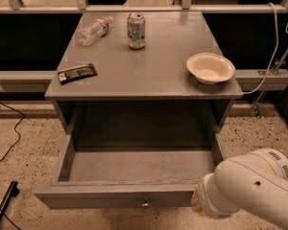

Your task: Close top drawer

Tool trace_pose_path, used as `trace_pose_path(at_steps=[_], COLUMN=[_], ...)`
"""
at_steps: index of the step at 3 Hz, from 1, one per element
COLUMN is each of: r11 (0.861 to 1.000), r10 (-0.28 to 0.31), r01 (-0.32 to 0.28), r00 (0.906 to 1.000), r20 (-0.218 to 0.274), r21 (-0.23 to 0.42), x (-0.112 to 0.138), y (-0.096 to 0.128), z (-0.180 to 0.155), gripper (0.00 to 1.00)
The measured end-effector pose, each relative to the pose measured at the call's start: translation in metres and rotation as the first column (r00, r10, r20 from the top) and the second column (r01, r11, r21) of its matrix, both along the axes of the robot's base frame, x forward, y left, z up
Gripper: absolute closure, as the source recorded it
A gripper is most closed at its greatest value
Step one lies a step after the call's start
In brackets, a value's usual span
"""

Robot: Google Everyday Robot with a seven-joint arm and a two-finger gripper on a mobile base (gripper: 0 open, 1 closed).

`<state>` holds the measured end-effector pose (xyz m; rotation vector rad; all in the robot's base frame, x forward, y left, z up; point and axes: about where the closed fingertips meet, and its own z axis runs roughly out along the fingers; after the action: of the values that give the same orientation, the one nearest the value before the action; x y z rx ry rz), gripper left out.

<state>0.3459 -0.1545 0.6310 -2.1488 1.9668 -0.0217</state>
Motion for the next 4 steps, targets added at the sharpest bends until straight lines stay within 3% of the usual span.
trace_pose_path(at_steps=[2, 4], r11=[0.999, 0.997], r10=[-0.031, -0.022], r01=[0.030, 0.017], r00=[0.9991, 0.9968], r20=[0.029, 0.077], r21=[0.015, 0.072], x=[0.046, 0.110], y=[0.012, 0.025], z=[-0.012, -0.024], gripper=[1.00, 1.00])
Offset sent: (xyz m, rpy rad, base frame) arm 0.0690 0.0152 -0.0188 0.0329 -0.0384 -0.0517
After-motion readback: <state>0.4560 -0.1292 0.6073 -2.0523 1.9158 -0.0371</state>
